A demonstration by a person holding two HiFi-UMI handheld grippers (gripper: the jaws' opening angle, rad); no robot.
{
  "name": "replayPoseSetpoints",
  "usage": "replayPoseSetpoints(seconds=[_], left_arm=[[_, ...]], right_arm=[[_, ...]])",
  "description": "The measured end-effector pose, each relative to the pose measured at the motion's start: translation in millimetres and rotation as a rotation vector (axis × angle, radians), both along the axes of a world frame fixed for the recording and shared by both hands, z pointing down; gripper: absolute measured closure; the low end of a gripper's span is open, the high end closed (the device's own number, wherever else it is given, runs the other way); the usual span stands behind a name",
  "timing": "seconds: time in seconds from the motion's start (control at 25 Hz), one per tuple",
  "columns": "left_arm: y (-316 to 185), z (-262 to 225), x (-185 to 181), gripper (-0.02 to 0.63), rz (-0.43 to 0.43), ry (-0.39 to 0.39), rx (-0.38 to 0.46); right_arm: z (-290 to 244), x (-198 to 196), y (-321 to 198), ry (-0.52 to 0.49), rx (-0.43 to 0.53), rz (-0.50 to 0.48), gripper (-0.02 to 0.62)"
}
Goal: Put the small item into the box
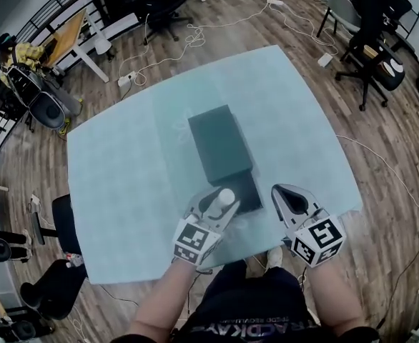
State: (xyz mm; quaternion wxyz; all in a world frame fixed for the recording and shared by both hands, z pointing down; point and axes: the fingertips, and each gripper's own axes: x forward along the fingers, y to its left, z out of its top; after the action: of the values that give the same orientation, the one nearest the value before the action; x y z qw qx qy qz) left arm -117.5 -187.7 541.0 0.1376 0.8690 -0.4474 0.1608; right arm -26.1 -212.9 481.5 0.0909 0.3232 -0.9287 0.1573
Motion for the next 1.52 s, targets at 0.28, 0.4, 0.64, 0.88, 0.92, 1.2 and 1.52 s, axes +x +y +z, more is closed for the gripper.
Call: replayPoseSetpoints(seconds=[0.28,0.4,0.64,0.88,0.92,1.2,1.52], left_arm=[[-12,45,7,0.388,0.047,-0.092,-0.104],[-16,63,13,0.388,0.074,-0.136,-0.149],[-16,95,22,0.388,0.127,-0.234,-0.223],[-16,115,31,0.388,0.199,-0.375,-0.276],[-16,118,32,0.388,0.210,-0.396,-0.282],[-17,136,38,0.388,0.260,-0.495,-0.350],[-16,152,42,0.388,0.301,-0.566,-0.445]], right_arm=[[20,4,-1,0.013,-0.042,0.032,0.577],[25,7,-2,0.013,-0.055,0.044,0.577],[32,18,-5,0.014,-0.073,0.070,0.577],[39,27,-8,0.009,-0.087,0.088,0.577],[40,28,-8,0.007,-0.088,0.090,0.577],[43,40,-10,0.003,-0.095,0.110,0.577],[45,51,-14,-0.002,-0.103,0.117,0.577]])
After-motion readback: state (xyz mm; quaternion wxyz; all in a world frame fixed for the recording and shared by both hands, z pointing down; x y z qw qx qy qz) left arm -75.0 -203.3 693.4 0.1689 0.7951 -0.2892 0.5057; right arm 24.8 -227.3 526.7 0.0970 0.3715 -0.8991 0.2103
